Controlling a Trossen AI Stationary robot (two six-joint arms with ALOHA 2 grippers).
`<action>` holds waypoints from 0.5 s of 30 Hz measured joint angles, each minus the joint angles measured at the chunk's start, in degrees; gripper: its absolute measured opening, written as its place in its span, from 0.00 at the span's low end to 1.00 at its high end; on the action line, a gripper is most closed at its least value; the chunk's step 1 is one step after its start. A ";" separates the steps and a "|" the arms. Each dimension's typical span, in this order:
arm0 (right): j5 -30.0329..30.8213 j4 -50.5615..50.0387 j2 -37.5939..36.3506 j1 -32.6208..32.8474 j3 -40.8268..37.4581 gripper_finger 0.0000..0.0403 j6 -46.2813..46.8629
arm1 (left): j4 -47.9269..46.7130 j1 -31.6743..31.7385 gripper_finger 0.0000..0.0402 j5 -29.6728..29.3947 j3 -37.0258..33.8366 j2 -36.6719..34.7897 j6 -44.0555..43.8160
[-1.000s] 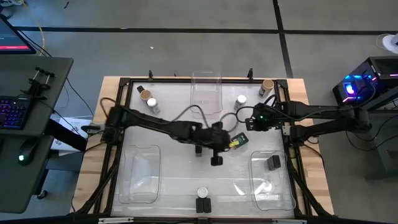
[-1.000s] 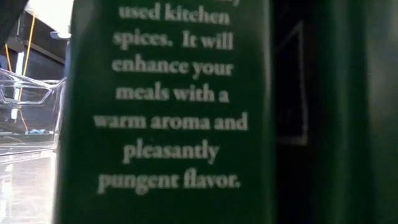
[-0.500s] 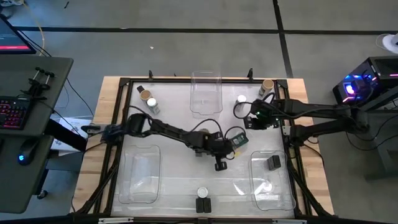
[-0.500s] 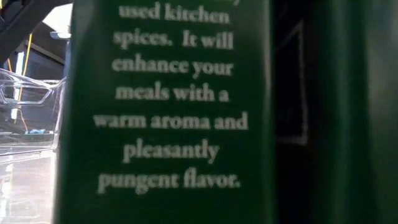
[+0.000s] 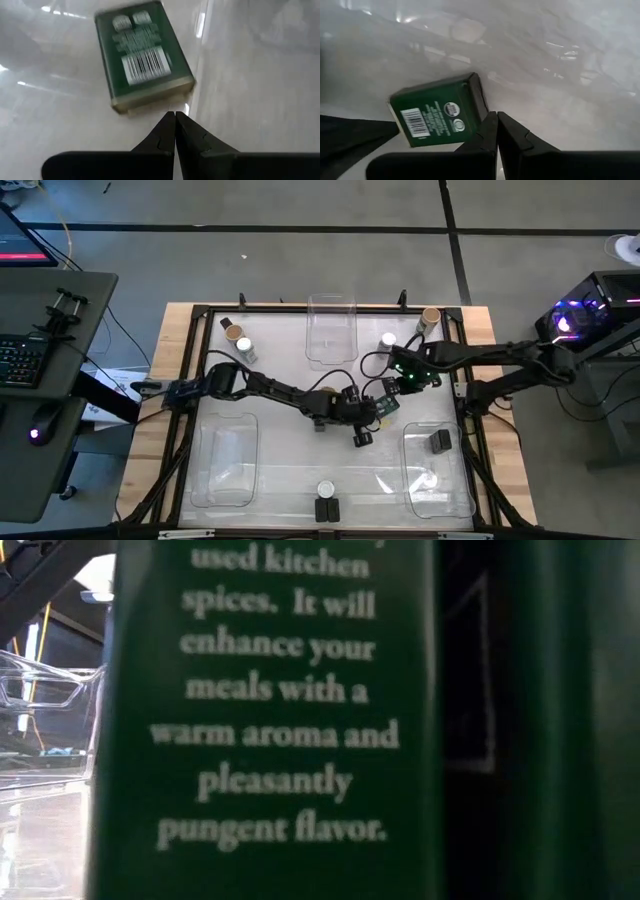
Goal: Sort spices by type
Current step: Put the black spice can into the right transparent bin
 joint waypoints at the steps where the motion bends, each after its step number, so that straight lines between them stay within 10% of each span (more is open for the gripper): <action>1: 0.02 0.00 0.60 0.00 0.00 0.00 -0.41 | 0.94 0.25 0.00 0.02 0.00 0.22 -0.37; 15: -2.38 6.00 7.34 0.00 0.00 0.00 -5.28 | 3.27 0.94 0.00 1.03 -0.04 2.63 -1.01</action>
